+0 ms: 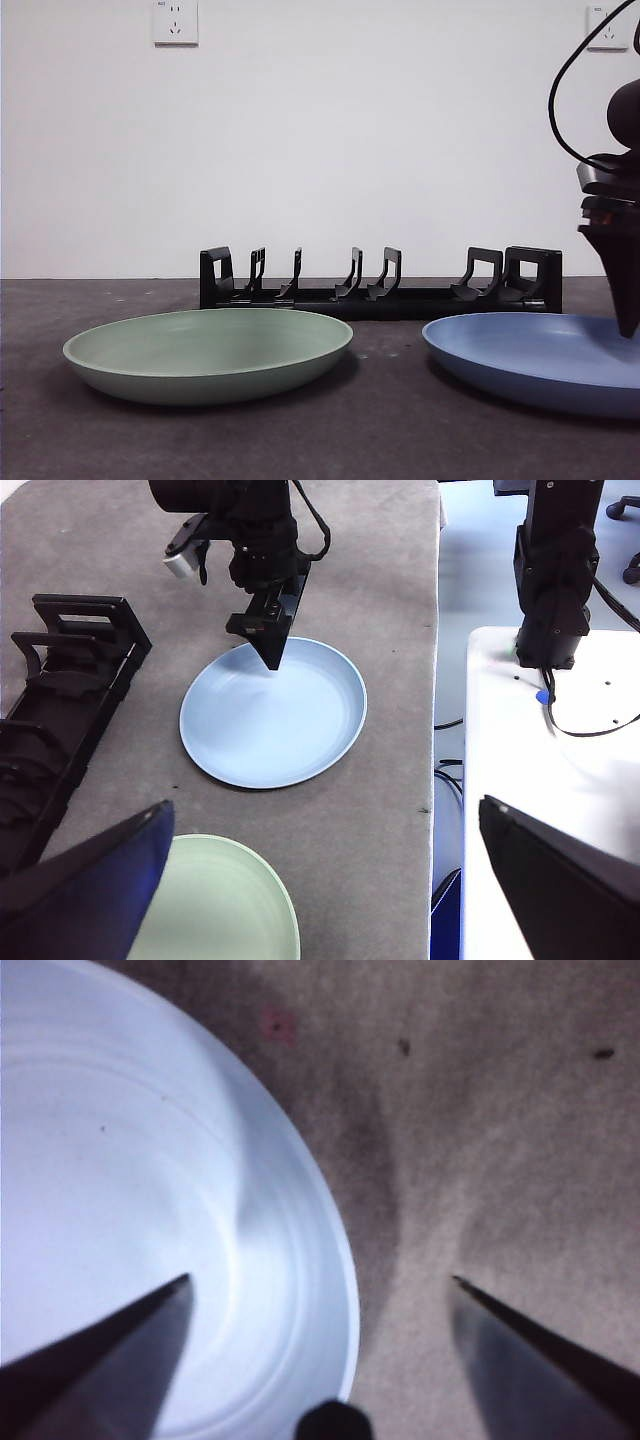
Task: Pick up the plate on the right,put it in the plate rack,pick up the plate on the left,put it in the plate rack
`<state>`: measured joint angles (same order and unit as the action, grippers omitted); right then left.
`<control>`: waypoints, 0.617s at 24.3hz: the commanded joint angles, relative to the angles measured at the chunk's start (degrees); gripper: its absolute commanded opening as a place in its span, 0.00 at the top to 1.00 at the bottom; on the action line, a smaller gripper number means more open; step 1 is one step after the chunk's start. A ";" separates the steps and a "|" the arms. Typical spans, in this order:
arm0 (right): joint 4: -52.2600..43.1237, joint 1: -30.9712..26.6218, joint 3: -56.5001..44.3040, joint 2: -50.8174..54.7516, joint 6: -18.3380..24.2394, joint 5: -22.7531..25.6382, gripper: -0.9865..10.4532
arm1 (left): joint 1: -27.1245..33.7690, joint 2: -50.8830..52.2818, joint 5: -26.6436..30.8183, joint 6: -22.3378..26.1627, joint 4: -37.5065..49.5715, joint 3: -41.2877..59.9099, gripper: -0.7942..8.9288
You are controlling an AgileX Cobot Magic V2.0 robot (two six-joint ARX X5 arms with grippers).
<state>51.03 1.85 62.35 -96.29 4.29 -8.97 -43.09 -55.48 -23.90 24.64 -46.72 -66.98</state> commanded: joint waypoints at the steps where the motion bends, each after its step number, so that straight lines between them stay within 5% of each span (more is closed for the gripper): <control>1: -0.74 0.00 -1.44 -0.42 -0.17 0.04 0.76 | -0.13 -0.04 -0.02 0.74 0.20 -0.11 0.17; 8: -2.12 0.00 -3.78 -0.66 -0.15 0.07 0.78 | -0.13 -0.07 -0.04 0.72 0.20 -0.11 0.17; 11: -2.45 0.00 -4.17 -0.66 0.09 0.07 0.92 | -0.15 -0.07 -0.02 0.72 0.00 -0.11 0.17; 15: -2.16 0.00 -3.69 -0.39 0.39 0.02 0.92 | -0.15 -0.09 -0.02 0.83 0.00 -0.11 0.17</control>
<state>48.99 1.52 59.11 -96.01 4.36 -10.33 -43.09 -55.51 -23.90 24.73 -46.78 -66.98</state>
